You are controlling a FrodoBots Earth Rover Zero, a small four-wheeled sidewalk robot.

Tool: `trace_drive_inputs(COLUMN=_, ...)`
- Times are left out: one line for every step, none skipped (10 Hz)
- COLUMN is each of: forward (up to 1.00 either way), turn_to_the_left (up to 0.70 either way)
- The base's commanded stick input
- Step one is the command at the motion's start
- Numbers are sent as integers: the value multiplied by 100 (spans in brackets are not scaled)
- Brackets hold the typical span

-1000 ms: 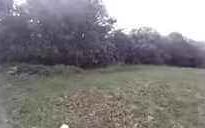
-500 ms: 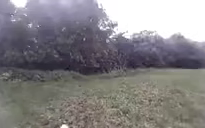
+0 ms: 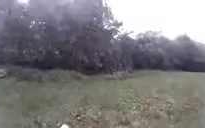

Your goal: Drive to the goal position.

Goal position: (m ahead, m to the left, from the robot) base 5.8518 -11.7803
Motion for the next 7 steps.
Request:
trace_drive_inputs(forward=85, turn_to_the_left=-34)
trace_drive_inputs(forward=85, turn_to_the_left=-34)
trace_drive_inputs(forward=85, turn_to_the_left=-34)
trace_drive_inputs(forward=85, turn_to_the_left=-34)
trace_drive_inputs(forward=85, turn_to_the_left=-34)
trace_drive_inputs(forward=85, turn_to_the_left=-34)
trace_drive_inputs(forward=34, turn_to_the_left=-65)
